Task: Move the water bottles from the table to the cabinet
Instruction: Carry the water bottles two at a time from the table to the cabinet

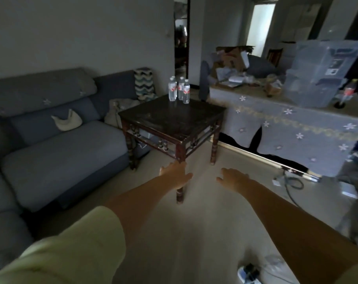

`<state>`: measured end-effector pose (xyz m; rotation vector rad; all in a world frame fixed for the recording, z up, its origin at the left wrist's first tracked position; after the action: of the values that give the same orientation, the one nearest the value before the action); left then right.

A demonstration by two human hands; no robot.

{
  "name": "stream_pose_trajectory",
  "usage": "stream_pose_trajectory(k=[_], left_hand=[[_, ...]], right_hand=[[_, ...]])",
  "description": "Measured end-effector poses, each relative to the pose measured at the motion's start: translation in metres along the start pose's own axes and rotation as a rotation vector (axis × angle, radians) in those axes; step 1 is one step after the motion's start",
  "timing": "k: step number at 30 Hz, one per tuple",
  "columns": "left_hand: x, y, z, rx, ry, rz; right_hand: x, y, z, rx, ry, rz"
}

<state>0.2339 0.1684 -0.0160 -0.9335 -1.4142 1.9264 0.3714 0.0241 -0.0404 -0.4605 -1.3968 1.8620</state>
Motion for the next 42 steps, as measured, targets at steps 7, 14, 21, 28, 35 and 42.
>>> stream_pose_trajectory(k=[7, 14, 21, 28, 35, 42], left_hand=[[0.066, -0.006, -0.045, -0.012, -0.127, 0.043], [0.148, -0.019, -0.117, -0.004, -0.196, 0.072], [0.237, -0.087, -0.222, -0.033, -0.15, 0.038], [0.298, -0.12, -0.316, -0.051, -0.127, 0.088], [0.285, -0.127, -0.412, 0.002, -0.04, 0.108], [0.274, -0.159, -0.529, -0.018, -0.062, 0.091]], right_hand=[[0.069, 0.004, -0.066, 0.026, -0.136, 0.002], [0.139, -0.01, -0.155, 0.025, -0.212, 0.016], [0.234, -0.049, -0.263, -0.032, -0.241, -0.022], [0.28, -0.077, -0.336, 0.004, -0.174, -0.035], [0.26, -0.116, -0.428, 0.005, -0.07, -0.009], [0.254, -0.163, -0.537, 0.027, -0.101, 0.02]])
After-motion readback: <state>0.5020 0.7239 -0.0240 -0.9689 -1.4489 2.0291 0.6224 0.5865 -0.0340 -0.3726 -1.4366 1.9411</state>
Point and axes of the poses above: each hand's wrist, its own z-axis away from the middle knuckle, its own y-axis out of the palm, x = y × z, the point moved 3 cm from there along -z, towards the middle knuckle, and after that the axes turned 5 degrees about -y, right-handed, at the moved point
